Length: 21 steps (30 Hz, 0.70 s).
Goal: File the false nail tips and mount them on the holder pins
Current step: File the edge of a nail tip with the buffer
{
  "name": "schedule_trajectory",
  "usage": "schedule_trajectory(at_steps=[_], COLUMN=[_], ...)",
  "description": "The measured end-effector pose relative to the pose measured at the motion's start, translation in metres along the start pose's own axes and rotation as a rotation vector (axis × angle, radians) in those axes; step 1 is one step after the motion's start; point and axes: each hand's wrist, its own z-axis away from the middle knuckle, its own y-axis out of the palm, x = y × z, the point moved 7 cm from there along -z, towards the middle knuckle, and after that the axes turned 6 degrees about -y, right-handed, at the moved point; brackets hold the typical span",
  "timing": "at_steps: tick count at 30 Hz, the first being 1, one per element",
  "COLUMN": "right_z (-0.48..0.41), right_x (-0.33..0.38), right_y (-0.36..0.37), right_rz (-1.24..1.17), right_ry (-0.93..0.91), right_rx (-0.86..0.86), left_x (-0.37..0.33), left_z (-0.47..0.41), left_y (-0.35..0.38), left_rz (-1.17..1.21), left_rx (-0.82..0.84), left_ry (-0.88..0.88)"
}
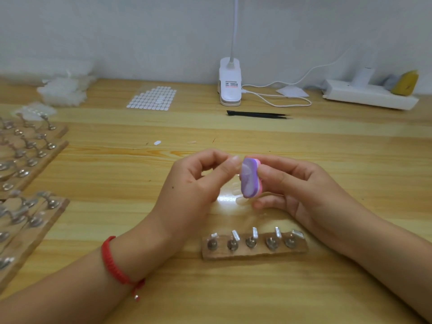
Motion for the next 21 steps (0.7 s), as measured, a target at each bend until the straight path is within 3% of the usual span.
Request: schedule_trajectory(at_steps=[4, 15, 21], right_z=[0.000, 0.001, 0.000], right_x=[0.000, 0.000, 0.001], right_y=[-0.003, -0.001, -0.005], right_rz=[-0.015, -0.004, -0.057], right_ry=[-0.012, -0.012, -0.012], right_rx=[-0.039, -0.010, -0.059], left_x=[-0.004, 0.002, -0.002], left_z=[0.002, 0.000, 0.001], left_y=[0.007, -0.004, 0.000], left_rz=[-0.043, -0.026, -0.030], left_rx=[0.050, -0.061, -0.035], left_ry=[0.042, -0.015, -0.003])
